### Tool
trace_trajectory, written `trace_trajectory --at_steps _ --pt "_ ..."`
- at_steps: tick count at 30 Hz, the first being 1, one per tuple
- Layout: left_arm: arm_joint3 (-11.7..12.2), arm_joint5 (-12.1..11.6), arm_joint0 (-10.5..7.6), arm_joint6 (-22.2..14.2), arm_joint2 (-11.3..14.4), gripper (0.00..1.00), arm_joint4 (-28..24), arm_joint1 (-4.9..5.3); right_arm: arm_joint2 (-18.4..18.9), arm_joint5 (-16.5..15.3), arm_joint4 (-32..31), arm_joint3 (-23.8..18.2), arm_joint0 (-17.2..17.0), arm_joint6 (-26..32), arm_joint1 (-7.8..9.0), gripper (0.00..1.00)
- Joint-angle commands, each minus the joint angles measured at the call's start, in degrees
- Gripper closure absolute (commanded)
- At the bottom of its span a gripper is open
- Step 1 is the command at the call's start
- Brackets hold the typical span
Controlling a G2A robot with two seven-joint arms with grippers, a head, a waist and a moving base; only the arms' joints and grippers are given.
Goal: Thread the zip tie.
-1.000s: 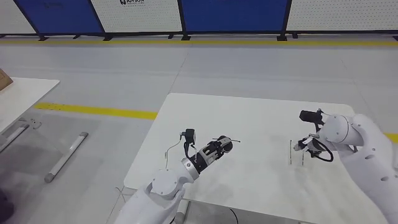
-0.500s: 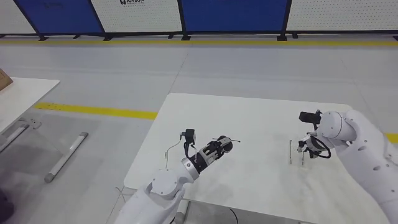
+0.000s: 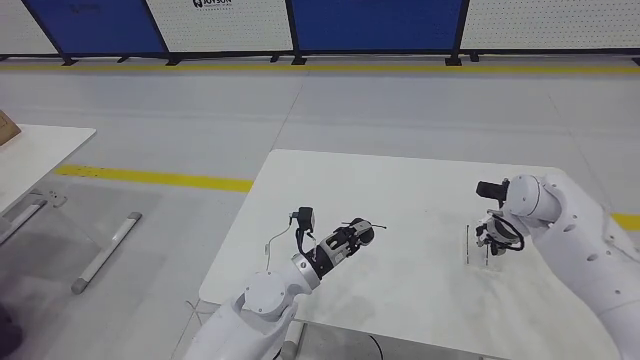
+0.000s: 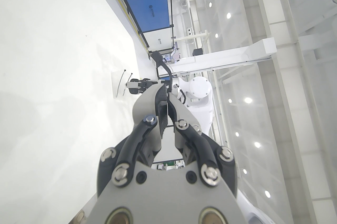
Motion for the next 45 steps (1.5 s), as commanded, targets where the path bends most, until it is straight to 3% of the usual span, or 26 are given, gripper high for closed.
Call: trace_trajectory --at_steps 1,22,29,36,45 --pt "0.0 0.0 0.0 0.0 0.0 1.0 0.0 0.0 -0.3 0.0 -0.1 1.2 0.5 0.0 -0.37 0.78" --pt "0.0 0.0 0.0 0.0 0.0 1.0 0.0 0.0 -2.9 0.0 -2.3 11.4 4.2 0.0 -5.63 0.77" --pt "0.0 0.0 0.0 0.0 0.0 1.0 0.0 0.0 -3.5 0.0 -2.9 14.6 5.2 0.0 -7.4 0.82" --pt "0.0 0.0 0.0 0.0 0.0 1.0 0.0 0.0 -3.8 0.0 -3.6 17.4 5.9 0.0 -8.79 1.0" --pt "0.0 0.0 0.0 0.0 0.0 1.0 0.0 0.0 -3.5 0.0 -4.3 17.1 6.1 0.0 -9.46 1.0"
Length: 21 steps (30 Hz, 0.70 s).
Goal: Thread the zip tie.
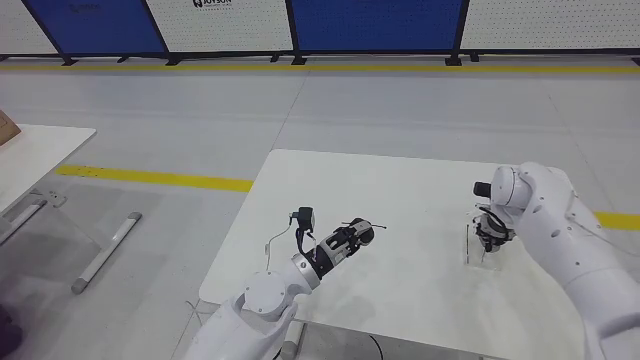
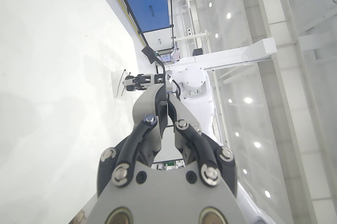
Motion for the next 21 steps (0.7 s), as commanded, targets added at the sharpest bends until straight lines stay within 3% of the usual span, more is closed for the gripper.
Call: trace_trajectory --at_steps 1,8,12,16,21 --pt "0.0 0.0 0.0 0.0 0.0 1.0 0.0 0.0 0.4 0.0 -0.2 -1.0 -0.2 0.0 0.24 1.0" --pt "0.0 0.0 0.0 0.0 0.0 1.0 0.0 0.0 5.2 0.0 -1.8 -8.8 -3.2 0.0 3.39 1.0" --pt "0.0 0.0 0.0 0.0 0.0 1.0 0.0 0.0 11.6 0.0 -3.0 -17.9 -7.7 -1.1 6.58 1.0" --pt "0.0 0.0 0.0 0.0 0.0 1.0 0.0 0.0 23.5 0.0 -3.6 -33.0 -17.6 -4.4 10.72 1.0" --pt "0.0 0.0 0.0 0.0 0.0 1.0 0.0 0.0 37.5 -0.3 -0.7 -51.7 -32.1 -8.2 13.95 1.0"
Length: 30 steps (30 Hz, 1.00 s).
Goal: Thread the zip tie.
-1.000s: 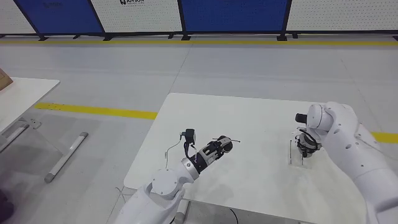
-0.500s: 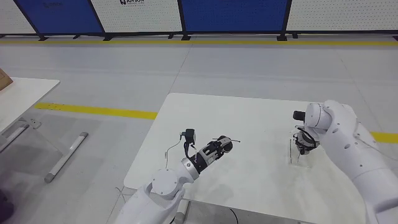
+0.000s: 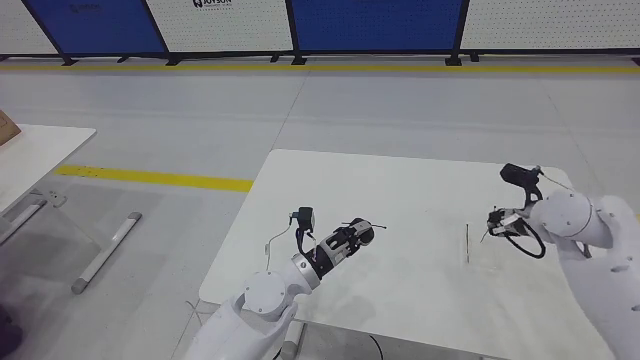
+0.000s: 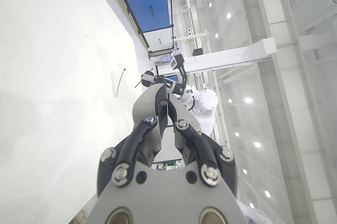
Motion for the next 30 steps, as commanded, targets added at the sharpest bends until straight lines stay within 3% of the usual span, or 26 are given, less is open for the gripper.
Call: trace_trajectory --at_steps 1,3,7,18,21,26,30 --pt "0.0 0.0 0.0 0.0 0.0 1.0 0.0 0.0 5.5 -1.1 2.4 -7.1 -5.7 -1.8 0.78 1.0" --pt "0.0 0.0 0.0 0.0 0.0 1.0 0.0 0.0 10.1 -3.9 5.6 -11.2 -10.5 -3.8 1.42 1.0" --pt "0.0 0.0 0.0 0.0 0.0 1.0 0.0 0.0 13.8 -7.1 8.1 -14.2 -14.7 -4.0 2.06 1.0" --pt "0.0 0.0 0.0 0.0 0.0 1.0 0.0 0.0 13.8 -7.7 8.5 -14.2 -14.9 -3.1 2.15 1.0" --pt "0.0 0.0 0.0 0.0 0.0 1.0 0.0 0.0 11.1 -8.0 5.8 -14.1 -16.3 -6.4 1.95 1.0" --pt "0.0 0.0 0.0 0.0 0.0 1.0 0.0 0.0 11.1 -9.8 15.5 -16.1 -18.2 -12.5 1.27 1.0" --pt "0.0 0.0 0.0 0.0 0.0 1.0 0.0 0.0 11.1 -11.4 19.0 -18.5 -20.5 -18.6 0.94 1.0"
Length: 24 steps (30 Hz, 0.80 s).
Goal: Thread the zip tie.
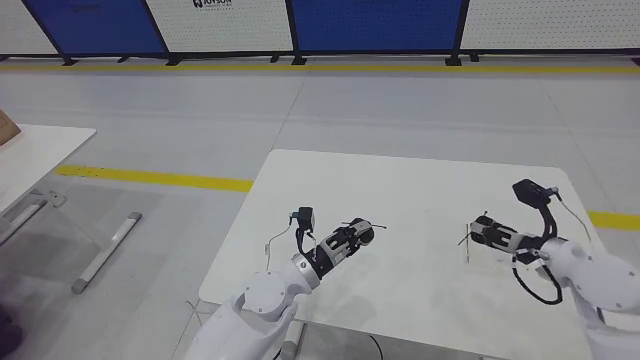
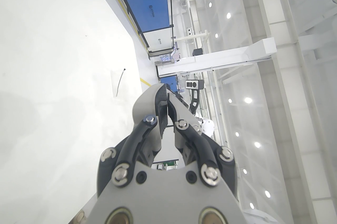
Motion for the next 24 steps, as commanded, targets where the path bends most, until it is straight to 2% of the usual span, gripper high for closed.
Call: trace_trajectory --at_steps 1,6,9,20,22,24 --pt "0.0 0.0 0.0 0.0 0.0 1.0 0.0 0.0 -0.6 -0.5 1.1 -1.3 -1.0 -2.7 -0.17 1.0" --pt "0.0 0.0 0.0 0.0 0.0 1.0 0.0 0.0 -3.8 -3.8 5.0 -3.3 -2.2 -5.5 -0.71 1.0" --pt "0.0 0.0 0.0 0.0 0.0 1.0 0.0 0.0 -5.3 -3.6 6.8 -2.3 -1.1 -3.4 -0.86 1.0" --pt "0.0 0.0 0.0 0.0 0.0 1.0 0.0 0.0 -5.3 -3.6 6.8 -2.3 -1.1 -3.4 -0.86 1.0" --pt "0.0 0.0 0.0 0.0 0.0 1.0 0.0 0.0 -6.0 -5.1 6.3 -2.4 -1.7 -4.3 -0.88 1.0" --pt "0.0 0.0 0.0 0.0 0.0 1.0 0.0 0.0 -6.6 -5.3 5.7 -2.8 -2.2 -7.4 -1.04 1.0"
